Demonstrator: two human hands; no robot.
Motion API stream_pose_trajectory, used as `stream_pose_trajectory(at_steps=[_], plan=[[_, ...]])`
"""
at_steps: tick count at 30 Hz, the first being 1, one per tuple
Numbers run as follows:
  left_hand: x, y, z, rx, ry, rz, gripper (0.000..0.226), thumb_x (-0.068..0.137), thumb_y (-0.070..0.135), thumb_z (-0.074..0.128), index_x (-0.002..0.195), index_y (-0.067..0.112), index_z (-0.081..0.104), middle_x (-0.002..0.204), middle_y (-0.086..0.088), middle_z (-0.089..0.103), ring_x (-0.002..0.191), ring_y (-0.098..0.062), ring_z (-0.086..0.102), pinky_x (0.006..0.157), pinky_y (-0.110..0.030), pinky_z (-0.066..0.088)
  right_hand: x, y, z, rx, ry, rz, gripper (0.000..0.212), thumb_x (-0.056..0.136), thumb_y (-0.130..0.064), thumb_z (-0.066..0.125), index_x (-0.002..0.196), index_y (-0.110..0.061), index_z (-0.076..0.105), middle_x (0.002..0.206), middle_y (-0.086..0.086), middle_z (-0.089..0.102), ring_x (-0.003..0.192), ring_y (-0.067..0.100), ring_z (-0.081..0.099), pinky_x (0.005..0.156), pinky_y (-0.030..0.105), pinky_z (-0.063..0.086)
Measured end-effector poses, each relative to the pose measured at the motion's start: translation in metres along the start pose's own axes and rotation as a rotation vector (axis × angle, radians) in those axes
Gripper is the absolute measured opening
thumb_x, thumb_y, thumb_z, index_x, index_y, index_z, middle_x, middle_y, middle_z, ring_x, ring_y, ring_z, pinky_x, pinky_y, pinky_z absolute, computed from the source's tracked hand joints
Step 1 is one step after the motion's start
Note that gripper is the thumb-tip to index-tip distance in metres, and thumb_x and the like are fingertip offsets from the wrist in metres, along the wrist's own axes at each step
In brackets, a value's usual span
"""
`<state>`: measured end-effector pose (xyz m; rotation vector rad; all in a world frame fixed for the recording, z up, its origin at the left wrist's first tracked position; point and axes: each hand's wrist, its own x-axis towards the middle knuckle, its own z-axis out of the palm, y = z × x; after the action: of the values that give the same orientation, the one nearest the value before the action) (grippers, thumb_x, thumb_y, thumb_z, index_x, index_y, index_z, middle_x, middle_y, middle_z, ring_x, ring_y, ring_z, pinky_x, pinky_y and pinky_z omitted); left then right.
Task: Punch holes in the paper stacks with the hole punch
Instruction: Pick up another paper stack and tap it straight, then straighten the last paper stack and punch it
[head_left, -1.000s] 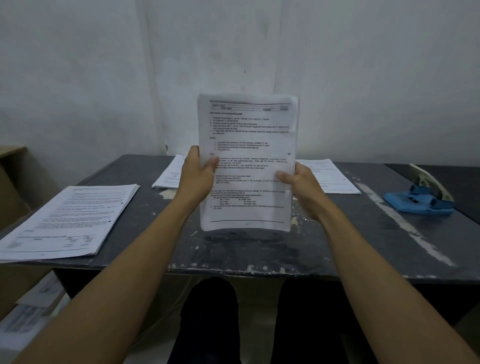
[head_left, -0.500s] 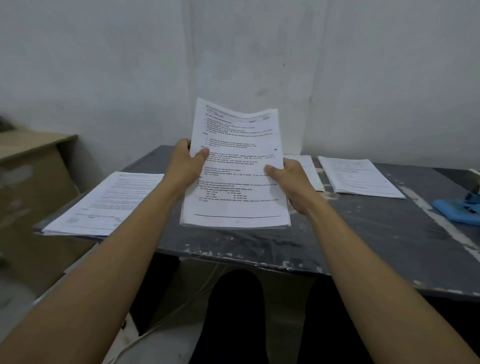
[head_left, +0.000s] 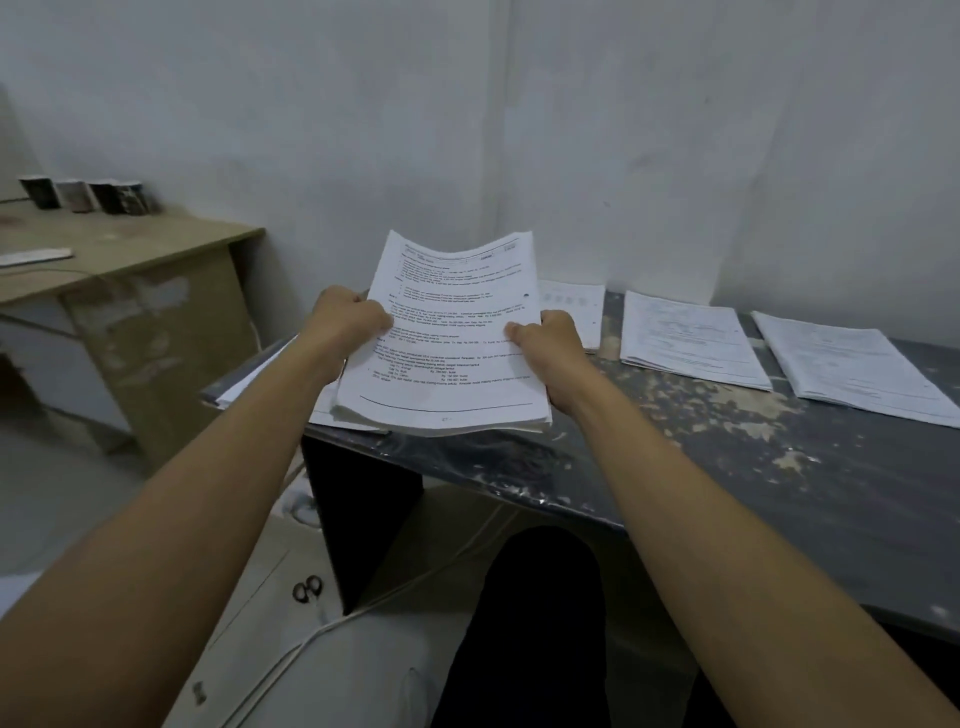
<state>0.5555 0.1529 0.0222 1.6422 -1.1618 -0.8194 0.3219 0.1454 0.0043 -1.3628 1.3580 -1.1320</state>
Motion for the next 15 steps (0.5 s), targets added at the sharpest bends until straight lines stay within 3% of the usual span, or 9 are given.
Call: stream_pose_trajectory(at_steps=[1, 3, 5, 7, 10, 12, 15], plan=[[0.003, -0.006, -0.006, 0.027, 0.017, -0.012, 0.003, 0.092, 0.006, 0.063, 0.093, 0.007, 0.066, 0.090, -0.003, 0.068, 0.067, -0.015, 0.066, 0.039, -0.014, 0.046, 0.002, -0.001, 0.010, -0.007, -0.012, 0.007, 0.019, 0.095, -0.014, 0.057, 0.112, -0.008, 0.063, 0.107, 0.003, 0.070, 0.093, 0.024, 0.069, 0.080, 0.040, 0.060], [0.013, -0.017, -0.015, 0.104, 0.054, -0.018, 0.017, 0.093, 0.006, 0.062, 0.108, -0.002, 0.064, 0.098, -0.008, 0.066, 0.070, -0.017, 0.063, 0.042, -0.017, 0.045, 0.007, -0.003, 0.030, -0.022, -0.032, 0.015, 0.019, 0.094, -0.011, 0.056, 0.110, -0.005, 0.062, 0.107, 0.005, 0.070, 0.093, 0.024, 0.069, 0.082, 0.041, 0.060], [0.022, -0.026, -0.026, 0.218, 0.090, -0.015, 0.027, 0.094, 0.007, 0.060, 0.118, -0.007, 0.059, 0.106, -0.015, 0.064, 0.079, -0.023, 0.063, 0.056, -0.026, 0.046, 0.011, -0.003, 0.052, -0.074, -0.045, 0.012, 0.015, 0.091, -0.010, 0.056, 0.104, -0.005, 0.063, 0.103, 0.006, 0.069, 0.093, 0.024, 0.068, 0.084, 0.041, 0.059], [0.032, -0.033, -0.036, 0.329, 0.117, -0.012, 0.032, 0.095, 0.010, 0.058, 0.123, -0.006, 0.056, 0.115, -0.019, 0.062, 0.098, -0.031, 0.063, 0.069, -0.033, 0.045, 0.015, -0.005, 0.074, -0.165, -0.048, 0.001, 0.005, 0.090, -0.011, 0.056, 0.086, -0.012, 0.058, 0.094, 0.002, 0.066, 0.087, 0.021, 0.065, 0.080, 0.036, 0.058], [0.047, -0.042, -0.048, 0.483, 0.144, -0.006, 0.031, 0.097, 0.011, 0.058, 0.124, -0.004, 0.056, 0.115, -0.019, 0.060, 0.106, -0.034, 0.062, 0.075, -0.036, 0.046, 0.023, -0.003, 0.102, -0.288, -0.031, -0.015, 0.015, 0.090, -0.012, 0.056, 0.076, -0.017, 0.052, 0.094, 0.003, 0.066, 0.078, 0.017, 0.061, 0.072, 0.034, 0.055], [0.057, -0.047, -0.054, 0.578, 0.147, 0.005, 0.029, 0.097, 0.012, 0.058, 0.122, -0.004, 0.056, 0.106, -0.017, 0.058, 0.100, -0.033, 0.062, 0.074, -0.035, 0.048, 0.027, -0.001, 0.118, -0.366, -0.032, -0.018, 0.006, 0.088, -0.015, 0.055, 0.089, -0.014, 0.061, 0.106, 0.005, 0.068, 0.089, 0.020, 0.061, 0.078, 0.036, 0.056], [0.068, -0.055, -0.059, 0.702, 0.151, 0.027, 0.023, 0.097, 0.011, 0.058, 0.114, -0.005, 0.058, 0.099, -0.016, 0.058, 0.088, -0.028, 0.058, 0.064, -0.031, 0.045, 0.033, 0.003, 0.137, -0.520, -0.036, 0.060, 0.033, 0.089, -0.023, 0.053, 0.120, -0.013, 0.059, 0.132, 0.009, 0.057, 0.129, 0.034, 0.040, 0.104, 0.043, 0.040]])
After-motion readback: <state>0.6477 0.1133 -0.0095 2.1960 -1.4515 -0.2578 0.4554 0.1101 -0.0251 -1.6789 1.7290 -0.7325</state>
